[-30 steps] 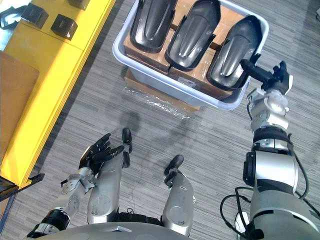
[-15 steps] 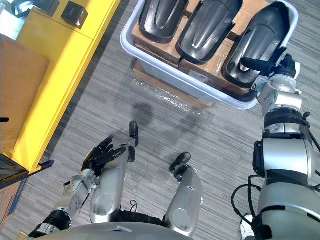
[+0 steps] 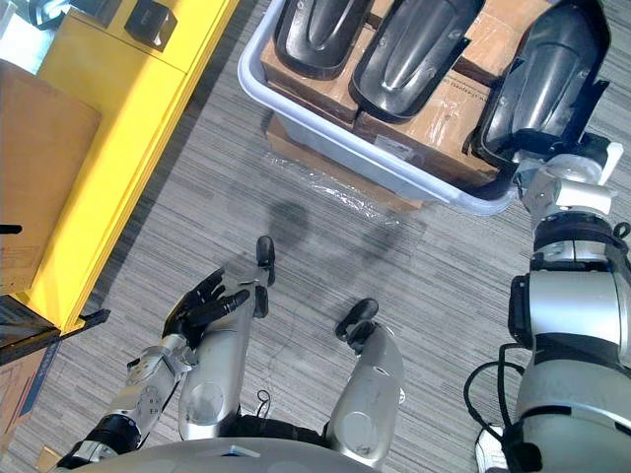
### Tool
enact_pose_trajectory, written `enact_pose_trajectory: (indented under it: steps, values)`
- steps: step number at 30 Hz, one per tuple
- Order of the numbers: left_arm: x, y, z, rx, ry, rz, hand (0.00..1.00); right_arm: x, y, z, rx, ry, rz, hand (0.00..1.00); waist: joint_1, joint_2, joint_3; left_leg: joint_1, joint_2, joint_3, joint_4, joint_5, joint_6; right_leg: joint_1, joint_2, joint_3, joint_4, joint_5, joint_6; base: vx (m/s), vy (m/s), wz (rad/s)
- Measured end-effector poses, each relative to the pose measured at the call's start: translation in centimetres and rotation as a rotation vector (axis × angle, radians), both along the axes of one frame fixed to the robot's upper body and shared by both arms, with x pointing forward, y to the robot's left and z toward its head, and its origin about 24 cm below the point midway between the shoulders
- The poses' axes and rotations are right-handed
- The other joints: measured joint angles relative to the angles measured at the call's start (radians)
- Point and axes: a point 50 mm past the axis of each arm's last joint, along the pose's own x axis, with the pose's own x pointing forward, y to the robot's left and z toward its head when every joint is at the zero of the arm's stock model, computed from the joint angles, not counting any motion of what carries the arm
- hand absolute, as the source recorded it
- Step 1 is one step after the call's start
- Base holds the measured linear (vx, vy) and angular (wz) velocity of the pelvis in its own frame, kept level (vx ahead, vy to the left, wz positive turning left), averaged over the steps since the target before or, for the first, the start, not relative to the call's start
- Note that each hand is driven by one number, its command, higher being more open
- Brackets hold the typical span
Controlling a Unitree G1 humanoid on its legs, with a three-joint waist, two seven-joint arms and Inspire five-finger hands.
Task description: Walk over and take three plastic housings, then place them on the shelf
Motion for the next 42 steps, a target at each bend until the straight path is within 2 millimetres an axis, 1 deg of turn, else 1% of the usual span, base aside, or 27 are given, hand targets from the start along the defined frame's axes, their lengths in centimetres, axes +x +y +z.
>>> enact_pose_trajectory:
  steps: [3,5,6,8,11,15,18,20,22,23,24,25,26,27,28,29,30,31,32,33,35,36,37,38,39,41,42]
  values:
    - [0.0,0.0,0.0,0.0,0.003,-0.001,1.0,-0.1,-0.2,0.1,-0.019,0.017,0.016,0.0,0.0,0.0,0.0,0.011,-0.004,-0.001,-0.016,0.011,0.002,0.004,-0.003,-0.002,0.003,-0.004,-0.001,0.04,-0.058,0.05]
    - [0.0,-0.1,0.0,-0.001,0.003,-0.001,1.0,0.2,0.2,-0.3,-0.038,0.045,0.039,0.0,0.0,0.001,-0.001,0.011,-0.005,-0.006,-0.02,0.018,0.004,0.008,-0.003,-0.01,0.003,-0.005,-0.003,0.04,-0.049,0.09]
    - [0.0,-0.1,0.0,0.0,0.004,-0.001,1.0,0.4,0.5,-0.6,-0.035,0.05,0.045,0.0,-0.003,0.001,-0.001,0.012,-0.005,-0.011,-0.021,0.02,0.005,0.015,-0.002,-0.017,0.001,-0.005,-0.003,0.04,-0.043,0.09]
    - [-0.1,0.0,-0.1,0.001,0.008,0.0,1.0,0.4,0.5,-0.8,-0.026,0.044,0.046,0.0,0.001,0.001,-0.001,0.031,-0.005,-0.013,-0.027,0.021,0.005,0.04,0.002,-0.023,-0.009,-0.004,-0.003,0.04,-0.039,0.08]
    - [-0.4,0.1,-0.3,0.005,0.017,0.002,1.0,0.4,0.5,-0.6,-0.039,0.028,0.05,0.0,0.001,-0.001,-0.001,0.06,-0.004,-0.015,-0.035,0.021,0.004,0.078,0.01,-0.034,-0.029,-0.002,0.001,0.02,-0.025,0.05]
    - [-1.0,0.3,-0.6,0.008,0.029,0.011,1.0,-0.2,0.1,-2.5,-0.035,0.066,0.035,0.0,0.003,-0.01,-0.001,0.101,0.0,-0.009,-0.056,0.023,0.003,0.129,0.022,-0.043,-0.064,0.006,0.009,0.04,-0.033,0.03]
    - [-1.4,0.6,-0.8,0.019,0.039,0.019,1.0,-0.4,0.4,-4.3,0.005,0.047,0.003,0.0,0.001,-0.024,0.0,0.155,0.012,0.006,-0.084,0.025,0.001,0.184,0.05,-0.041,-0.124,0.032,0.012,0.07,-0.026,-0.14]
    - [-1.5,0.7,-0.8,0.021,0.043,0.023,1.0,-0.9,-0.1,-4.7,0.003,0.034,-0.043,0.0,-0.001,-0.029,0.0,0.193,0.012,0.01,-0.109,0.03,-0.003,0.221,0.065,-0.041,-0.152,0.043,0.016,0.07,-0.031,-0.06]
    - [-2.0,1.1,-0.8,0.026,0.04,0.028,1.0,-1.1,-0.2,-4.8,-0.008,0.004,-0.078,0.0,-0.008,-0.048,0.002,0.248,0.012,0.02,-0.151,0.04,-0.009,0.263,0.078,-0.039,-0.191,0.054,0.016,0.08,-0.033,-0.11]
    - [-2.4,1.7,-0.6,0.034,0.034,0.035,1.0,-1.1,0.1,-4.9,-0.015,-0.028,-0.098,0.0,-0.018,-0.069,0.0,0.289,0.011,0.028,-0.191,0.052,-0.014,0.293,0.084,-0.037,-0.219,0.062,0.018,0.07,-0.034,-0.18]
    - [-2.4,2.1,0.0,0.037,0.013,0.03,1.0,-1.3,0.2,-4.6,-0.037,-0.064,-0.116,0.0,-0.023,-0.087,0.0,0.331,0.011,0.04,-0.232,0.064,-0.018,0.319,0.096,-0.029,-0.248,0.069,0.021,0.07,-0.043,-0.18]
    - [-2.4,2.2,0.2,0.033,0.0,0.025,1.0,-1.5,0.1,-4.4,-0.063,-0.08,-0.128,0.0,-0.024,-0.092,-0.002,0.352,0.01,0.046,-0.254,0.071,-0.02,0.333,0.101,-0.027,-0.263,0.073,0.021,0.07,-0.039,-0.2]
    - [-2.2,1.9,0.9,-0.009,-0.031,0.009,1.0,-1.8,0.1,-3.8,-0.11,-0.114,-0.154,0.0,-0.029,-0.1,-0.005,0.391,0.008,0.056,-0.296,0.085,-0.023,0.356,0.109,-0.02,-0.285,0.081,0.023,0.07,-0.051,-0.18]
    - [-1.9,1.2,1.7,-0.052,-0.067,-0.024,1.0,-1.9,0.4,-3.1,-0.149,-0.154,-0.167,0.0,-0.043,-0.107,-0.012,0.428,0.003,0.065,-0.337,0.098,-0.025,0.378,0.116,-0.016,-0.305,0.086,0.028,0.1,-0.052,-0.14]
    - [-1.6,0.8,2.1,-0.074,-0.083,-0.044,1.0,-1.9,0.8,-2.8,-0.164,-0.177,-0.167,0.0,-0.054,-0.111,-0.02,0.443,-0.001,0.067,-0.357,0.105,-0.026,0.387,0.118,-0.016,-0.316,0.088,0.03,0.08,-0.039,-0.11]
    - [-1.2,0.1,2.7,-0.117,-0.095,-0.072,1.0,-1.9,1.4,-2.6,-0.191,-0.206,-0.158,0.0,-0.063,-0.118,-0.04,0.461,-0.005,0.075,-0.388,0.114,-0.027,0.392,0.121,-0.014,-0.331,0.091,0.032,0.09,-0.031,-0.11]
    - [-0.8,-0.7,3.2,-0.185,-0.096,-0.1,1.0,-2.0,2.6,-3.2,-0.235,-0.224,-0.13,0.0,-0.081,-0.128,-0.098,0.465,-0.008,0.085,-0.424,0.125,-0.028,0.386,0.129,-0.011,-0.354,0.1,0.037,0.13,-0.037,-0.24]
    - [-0.2,-1.5,3.6,-0.249,-0.09,-0.123,1.0,-2.2,4.1,-3.8,-0.281,-0.24,-0.092,0.0,-0.092,-0.144,-0.14,0.468,-0.008,0.101,-0.427,0.124,-0.028,0.391,0.135,-0.001,-0.386,0.114,0.039,0.15,-0.041,-0.29]
    - [0.2,-2.1,3.9,-0.289,-0.088,-0.137,1.0,-2.1,4.9,-4.2,-0.297,-0.247,-0.068,0.0,-0.098,-0.153,-0.155,0.474,-0.008,0.111,-0.427,0.119,-0.029,0.396,0.137,0.008,-0.399,0.119,0.041,0.19,-0.05,-0.31]
    - [0.9,-2.6,4.4,-0.329,-0.09,-0.159,1.0,-2.1,6.2,-4.7,-0.312,-0.257,-0.032,0.0,-0.106,-0.16,-0.173,0.488,-0.01,0.122,-0.427,0.114,-0.03,0.413,0.139,0.011,-0.421,0.127,0.04,0.17,-0.042,-0.25]
    - [2.7,-4.4,5.8,-0.408,-0.106,-0.218,1.0,-2.3,9.5,-6.4,-0.363,-0.258,0.068,0.0,-0.136,-0.175,-0.224,0.518,-0.014,0.153,-0.427,0.113,-0.029,0.461,0.147,0.016,-0.488,0.151,0.046,0.16,-0.041,-0.21]
    - [3.1,-4.7,6.1,-0.414,-0.117,-0.232,1.0,-2.3,10.2,-6.9,-0.373,-0.25,0.098,0.0,-0.139,-0.174,-0.238,0.523,-0.013,0.159,-0.427,0.113,-0.029,0.469,0.15,0.019,-0.503,0.156,0.046,0.11,-0.034,-0.19]
    - [3.8,-5.4,6.8,-0.427,-0.14,-0.252,1.0,-2.4,11.4,-7.9,-0.388,-0.237,0.158,0.0,-0.151,-0.171,-0.267,0.528,-0.013,0.17,-0.427,0.113,-0.029,0.482,0.153,0.02,-0.531,0.166,0.047,0.09,-0.028,-0.14]
    - [4.3,-6.0,7.4,-0.446,-0.161,-0.264,1.0,-2.4,12.2,-8.4,-0.395,-0.229,0.201,0.0,-0.158,-0.167,-0.273,0.54,-0.013,0.173,-0.427,0.114,-0.03,0.5,0.153,0.02,-0.545,0.17,0.047,0.08,-0.024,-0.1]
    - [4.8,-6.5,8.0,-0.478,-0.177,-0.271,1.0,-2.5,13.0,-9.0,-0.4,-0.222,0.241,0.0,-0.163,-0.16,-0.281,0.551,-0.012,0.175,-0.427,0.114,-0.03,0.513,0.155,0.02,-0.553,0.171,0.047,0.05,-0.025,-0.07]
    - [5.8,-8.2,9.4,-0.56,-0.212,-0.299,1.0,-2.8,14.3,-10.4,-0.414,-0.199,0.327,0.0,-0.172,-0.133,-0.312,0.566,-0.006,0.182,-0.428,0.117,-0.034,0.528,0.164,0.023,-0.561,0.174,0.045,0.01,-0.039,-0.09]
    - [6.0,-8.4,9.7,-0.585,-0.22,-0.299,1.0,-2.8,14.7,-10.7,-0.417,-0.196,0.348,0.0,-0.175,-0.127,-0.318,0.57,-0.004,0.183,-0.428,0.118,-0.036,0.53,0.166,0.026,-0.561,0.174,0.044,-0.01,-0.038,-0.09]
